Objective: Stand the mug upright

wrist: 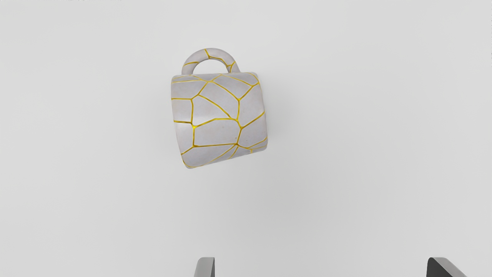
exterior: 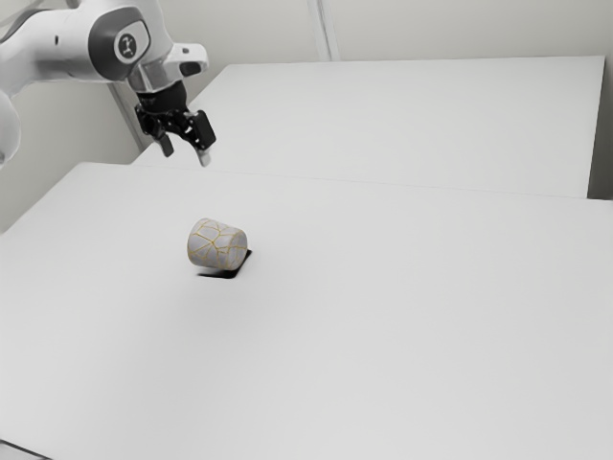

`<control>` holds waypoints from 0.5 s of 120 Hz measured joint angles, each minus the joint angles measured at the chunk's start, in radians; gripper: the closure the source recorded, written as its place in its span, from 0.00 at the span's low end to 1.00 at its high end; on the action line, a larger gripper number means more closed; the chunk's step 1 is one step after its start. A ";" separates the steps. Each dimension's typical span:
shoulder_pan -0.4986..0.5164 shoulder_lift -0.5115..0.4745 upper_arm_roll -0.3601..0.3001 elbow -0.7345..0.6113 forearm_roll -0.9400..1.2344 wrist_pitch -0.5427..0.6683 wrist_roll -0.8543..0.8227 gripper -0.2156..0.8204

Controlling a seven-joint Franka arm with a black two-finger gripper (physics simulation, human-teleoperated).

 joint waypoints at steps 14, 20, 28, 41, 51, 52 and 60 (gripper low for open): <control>0.003 -0.003 0.009 -0.022 -0.030 0.013 0.010 0.21; 0.000 0.001 0.021 -0.028 -0.060 0.016 0.013 0.21; -0.006 0.003 0.068 -0.062 -0.152 0.020 0.020 0.21; 0.009 0.039 0.124 -0.083 -0.329 0.010 0.051 0.21; 0.030 0.072 0.137 -0.089 -0.418 -0.006 0.076 0.21; 0.034 0.075 0.138 -0.089 -0.426 -0.008 0.078 0.21; 0.075 0.095 0.131 -0.106 -0.477 -0.022 0.102 0.21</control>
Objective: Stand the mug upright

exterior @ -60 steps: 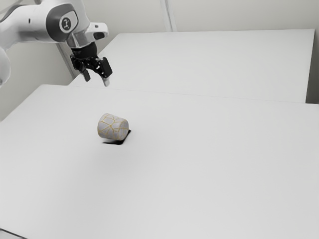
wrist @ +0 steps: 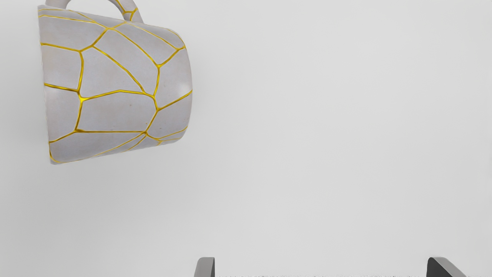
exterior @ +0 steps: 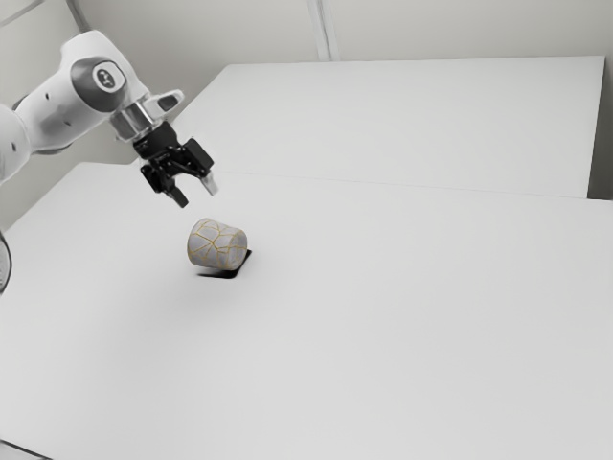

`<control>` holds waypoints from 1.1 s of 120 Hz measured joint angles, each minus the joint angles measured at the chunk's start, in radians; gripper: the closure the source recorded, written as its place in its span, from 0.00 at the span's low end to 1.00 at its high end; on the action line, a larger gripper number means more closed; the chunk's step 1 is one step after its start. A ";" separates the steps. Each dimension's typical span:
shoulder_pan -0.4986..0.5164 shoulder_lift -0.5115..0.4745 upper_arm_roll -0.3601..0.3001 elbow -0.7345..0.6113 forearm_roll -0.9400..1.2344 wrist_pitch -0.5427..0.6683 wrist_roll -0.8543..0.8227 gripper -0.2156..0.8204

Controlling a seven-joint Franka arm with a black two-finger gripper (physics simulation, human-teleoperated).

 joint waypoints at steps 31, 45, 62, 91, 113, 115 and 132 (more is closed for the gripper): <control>0.201 0.146 -0.085 0.043 -0.148 0.005 0.120 0.21; 0.223 0.226 -0.084 0.111 -0.193 0.015 0.170 0.21; 0.249 0.289 -0.078 0.157 -0.235 0.032 0.223 0.21; 0.293 0.365 -0.076 0.187 -0.310 0.049 0.296 0.21; 0.292 0.343 -0.076 0.067 -0.369 0.054 0.347 0.21; 0.292 0.339 -0.076 0.061 -0.371 0.055 0.351 0.21; 0.291 0.329 -0.076 0.040 -0.386 0.055 0.381 0.21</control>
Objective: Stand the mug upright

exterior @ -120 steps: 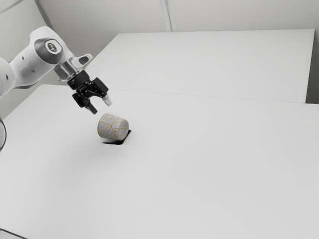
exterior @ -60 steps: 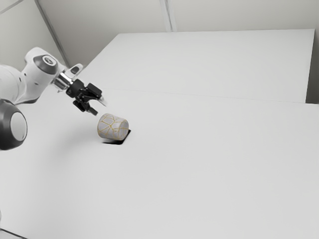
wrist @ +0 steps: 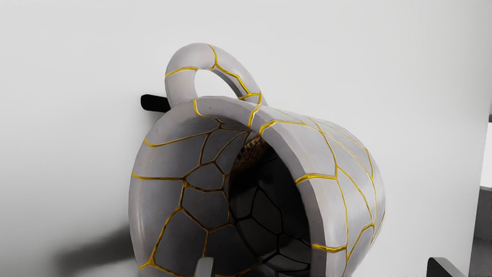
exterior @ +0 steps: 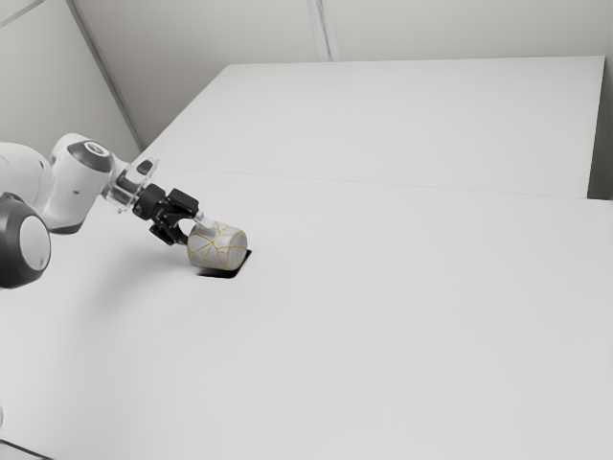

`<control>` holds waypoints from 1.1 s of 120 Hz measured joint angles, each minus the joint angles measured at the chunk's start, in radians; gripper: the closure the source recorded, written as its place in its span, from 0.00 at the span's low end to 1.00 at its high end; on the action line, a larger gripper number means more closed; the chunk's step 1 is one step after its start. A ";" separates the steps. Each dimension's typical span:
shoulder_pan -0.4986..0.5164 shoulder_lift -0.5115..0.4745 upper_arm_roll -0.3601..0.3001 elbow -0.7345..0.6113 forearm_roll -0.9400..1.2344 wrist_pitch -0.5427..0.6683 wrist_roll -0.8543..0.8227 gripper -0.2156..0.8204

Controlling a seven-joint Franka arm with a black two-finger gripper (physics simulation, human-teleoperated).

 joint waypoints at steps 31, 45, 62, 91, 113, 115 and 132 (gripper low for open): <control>-0.007 -0.007 -0.001 -0.003 -0.025 0.000 0.038 0.38; -0.010 -0.014 -0.003 -0.008 -0.033 0.002 0.050 0.48; -0.020 -0.021 -0.014 -0.009 -0.037 0.003 0.057 0.59; -0.039 -0.021 -0.042 -0.008 -0.038 0.016 0.055 0.82; -0.040 -0.026 -0.046 -0.008 -0.036 0.021 0.052 0.91; -0.040 -0.027 -0.046 -0.008 -0.036 0.021 0.051 0.91; -0.041 -0.057 -0.057 -0.005 -0.019 0.025 0.043 0.94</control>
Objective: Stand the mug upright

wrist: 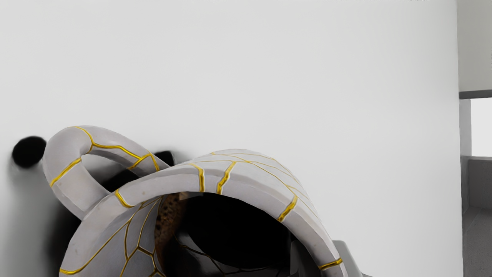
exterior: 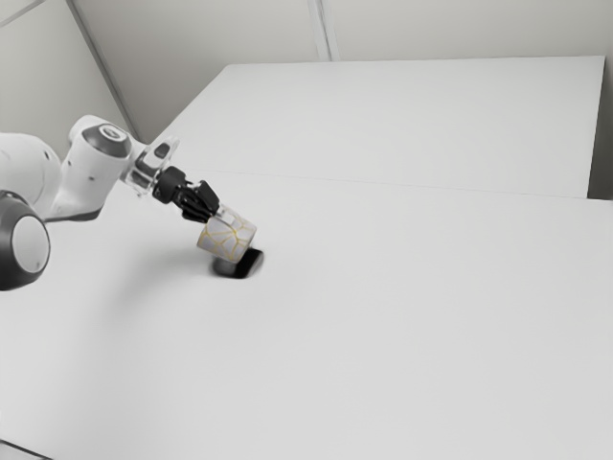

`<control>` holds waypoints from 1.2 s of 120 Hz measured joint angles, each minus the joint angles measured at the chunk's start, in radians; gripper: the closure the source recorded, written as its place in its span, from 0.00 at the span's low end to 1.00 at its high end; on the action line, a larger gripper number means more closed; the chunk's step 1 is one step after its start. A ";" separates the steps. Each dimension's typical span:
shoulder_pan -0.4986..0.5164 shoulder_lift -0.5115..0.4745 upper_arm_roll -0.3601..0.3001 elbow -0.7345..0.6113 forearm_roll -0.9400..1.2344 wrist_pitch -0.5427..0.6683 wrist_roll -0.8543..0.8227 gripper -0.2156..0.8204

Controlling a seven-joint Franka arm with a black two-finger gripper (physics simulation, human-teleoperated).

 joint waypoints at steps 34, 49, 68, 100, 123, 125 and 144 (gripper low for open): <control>-0.187 -0.227 0.001 -0.174 0.426 0.149 -0.109 0.96; -0.284 -0.312 0.010 -0.271 0.656 0.244 -0.198 0.96; -0.333 -0.404 0.013 -0.434 0.825 0.387 -0.302 0.97; -0.371 -0.474 -0.005 -0.622 0.927 0.563 -0.442 0.97; -0.380 -0.453 -0.033 -0.636 0.902 0.637 -0.529 0.97; -0.381 -0.448 -0.035 -0.636 0.901 0.643 -0.535 0.97; -0.368 -0.408 -0.066 -0.632 0.905 0.690 -0.592 0.97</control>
